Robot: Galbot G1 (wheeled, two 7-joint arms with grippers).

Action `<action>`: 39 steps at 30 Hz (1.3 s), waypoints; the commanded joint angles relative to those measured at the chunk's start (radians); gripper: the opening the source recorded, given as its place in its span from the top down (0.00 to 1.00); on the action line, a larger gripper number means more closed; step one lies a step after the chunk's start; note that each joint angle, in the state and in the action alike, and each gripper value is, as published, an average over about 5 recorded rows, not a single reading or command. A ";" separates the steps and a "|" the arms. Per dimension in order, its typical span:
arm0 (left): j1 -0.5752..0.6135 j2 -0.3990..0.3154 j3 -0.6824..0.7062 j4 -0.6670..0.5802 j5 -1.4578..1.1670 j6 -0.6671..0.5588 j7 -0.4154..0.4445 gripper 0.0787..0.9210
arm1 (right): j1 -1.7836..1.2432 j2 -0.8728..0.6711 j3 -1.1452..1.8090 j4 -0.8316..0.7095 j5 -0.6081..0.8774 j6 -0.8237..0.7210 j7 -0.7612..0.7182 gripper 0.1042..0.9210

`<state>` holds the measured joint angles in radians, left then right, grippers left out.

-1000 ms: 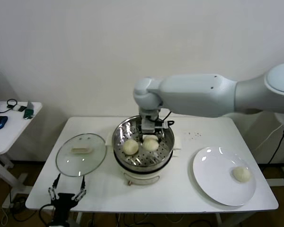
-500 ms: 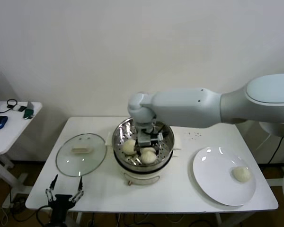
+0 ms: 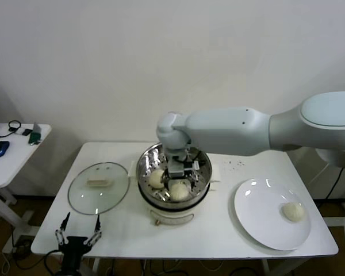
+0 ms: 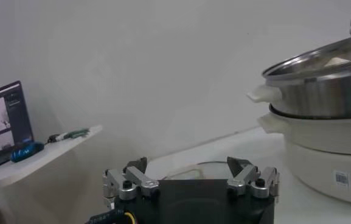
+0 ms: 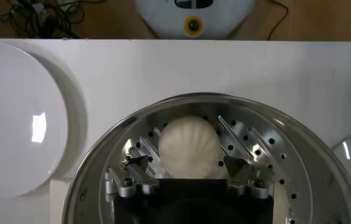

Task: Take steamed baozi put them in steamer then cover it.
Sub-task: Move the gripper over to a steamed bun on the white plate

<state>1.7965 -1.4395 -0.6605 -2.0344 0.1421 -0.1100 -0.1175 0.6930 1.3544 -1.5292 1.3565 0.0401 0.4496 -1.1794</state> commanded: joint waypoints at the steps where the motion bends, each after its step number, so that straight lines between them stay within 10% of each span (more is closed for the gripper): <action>1: 0.001 0.000 0.001 -0.005 0.000 -0.001 0.000 0.12 | 0.071 -0.071 0.027 0.000 0.035 -0.004 0.000 0.12; 15: -0.018 0.002 0.019 -0.015 -0.008 0.002 0.008 0.12 | 0.285 -0.554 -0.252 0.084 0.406 -0.435 0.187 0.12; 39: -0.031 -0.003 0.030 -0.017 0.020 0.021 0.004 0.12 | -0.447 -1.009 0.260 -0.076 0.014 -0.574 0.120 0.12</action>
<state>1.7686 -1.4378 -0.6347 -2.0542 0.1508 -0.0951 -0.1107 0.6187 0.5104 -1.5611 1.3493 0.2088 -0.0869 -1.0397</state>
